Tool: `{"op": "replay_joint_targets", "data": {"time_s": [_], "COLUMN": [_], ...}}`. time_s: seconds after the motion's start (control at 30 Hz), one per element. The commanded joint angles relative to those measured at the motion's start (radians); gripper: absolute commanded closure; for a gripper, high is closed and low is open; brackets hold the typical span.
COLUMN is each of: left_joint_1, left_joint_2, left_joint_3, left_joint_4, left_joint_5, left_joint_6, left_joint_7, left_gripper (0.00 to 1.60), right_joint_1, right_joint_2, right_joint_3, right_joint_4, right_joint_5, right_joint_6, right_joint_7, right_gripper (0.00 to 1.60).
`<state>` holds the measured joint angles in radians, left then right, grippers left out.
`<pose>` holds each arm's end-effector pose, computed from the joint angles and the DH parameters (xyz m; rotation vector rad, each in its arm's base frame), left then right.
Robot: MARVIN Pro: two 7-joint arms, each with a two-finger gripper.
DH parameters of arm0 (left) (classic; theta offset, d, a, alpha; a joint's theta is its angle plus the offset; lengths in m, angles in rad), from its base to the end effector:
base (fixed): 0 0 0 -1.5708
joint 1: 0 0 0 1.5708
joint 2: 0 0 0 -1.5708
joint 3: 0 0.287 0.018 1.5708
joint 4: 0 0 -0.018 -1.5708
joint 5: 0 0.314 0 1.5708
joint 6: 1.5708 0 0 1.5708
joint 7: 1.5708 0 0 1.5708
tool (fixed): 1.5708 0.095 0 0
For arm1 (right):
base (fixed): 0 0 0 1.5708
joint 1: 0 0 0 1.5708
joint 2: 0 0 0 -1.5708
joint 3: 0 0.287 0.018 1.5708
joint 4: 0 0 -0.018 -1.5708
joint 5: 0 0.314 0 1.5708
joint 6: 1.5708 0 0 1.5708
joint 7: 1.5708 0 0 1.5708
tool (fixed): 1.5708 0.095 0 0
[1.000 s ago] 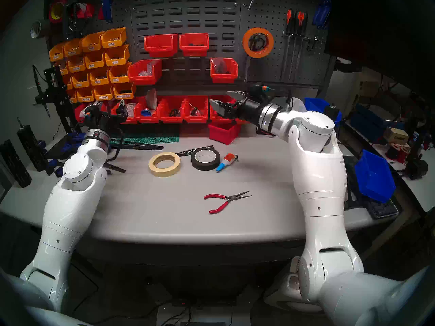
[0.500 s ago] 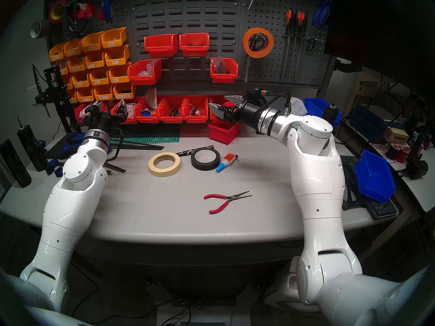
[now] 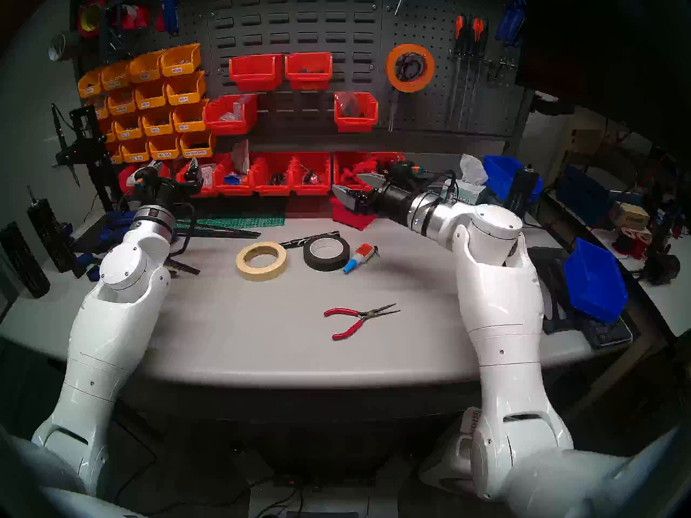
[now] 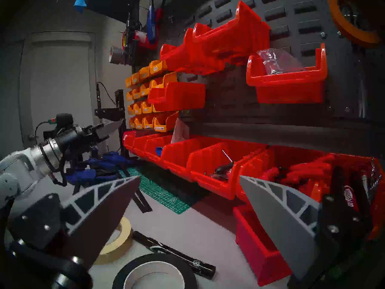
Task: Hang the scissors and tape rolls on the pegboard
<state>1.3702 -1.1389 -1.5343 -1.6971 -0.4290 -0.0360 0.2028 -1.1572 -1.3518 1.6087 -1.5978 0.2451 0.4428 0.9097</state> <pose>0.4630 0.1112 -0.1440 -1.7810 -0.1532 -2.5072 0.4790 -0.0028 -0.1260 -1.6603 -0.7759 -1.6994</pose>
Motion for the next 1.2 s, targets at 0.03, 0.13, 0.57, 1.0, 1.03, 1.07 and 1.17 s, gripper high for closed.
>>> {"op": "replay_joint_targets", "data": {"time_s": [0.03,0.13,0.57,1.0,1.03,1.07,1.17], "left_joint_1": [-0.036,-0.036,-0.036,-0.036,-0.036,-0.036,-0.036], "left_joint_2": [0.001,0.001,0.001,0.001,0.001,0.001,0.001], "left_joint_3": [-0.009,-0.009,-0.009,-0.009,-0.009,-0.009,-0.009], "left_joint_4": [-0.03,-0.03,-0.03,-0.03,-0.03,-0.03,-0.03], "left_joint_5": [0.0,0.0,0.0,0.001,0.001,0.001,0.001], "left_joint_6": [-0.018,-0.017,-0.018,-0.018,-0.018,-0.018,-0.018], "left_joint_7": [-0.002,-0.002,-0.002,-0.002,-0.002,-0.002,-0.002], "left_gripper": [0.0,0.0,0.0,0.0,0.0,0.0,0.0], "right_joint_1": [0.035,0.045,0.043,0.055,0.056,0.057,0.056], "right_joint_2": [0.034,0.046,0.041,0.044,0.045,0.045,0.052], "right_joint_3": [-0.012,-0.019,-0.049,-0.065,-0.067,-0.067,-0.075], "right_joint_4": [-0.019,-0.014,-0.007,0.029,0.032,0.034,0.041], "right_joint_5": [-0.004,-0.005,0.0,-0.019,-0.019,-0.019,-0.025], "right_joint_6": [0.023,0.039,0.085,0.114,0.12,0.126,0.142], "right_joint_7": [0.036,0.051,0.073,0.054,0.054,0.052,0.054], "right_gripper": [0.0,0.0,0.0,0.0,0.0,0.0,0.0]}}
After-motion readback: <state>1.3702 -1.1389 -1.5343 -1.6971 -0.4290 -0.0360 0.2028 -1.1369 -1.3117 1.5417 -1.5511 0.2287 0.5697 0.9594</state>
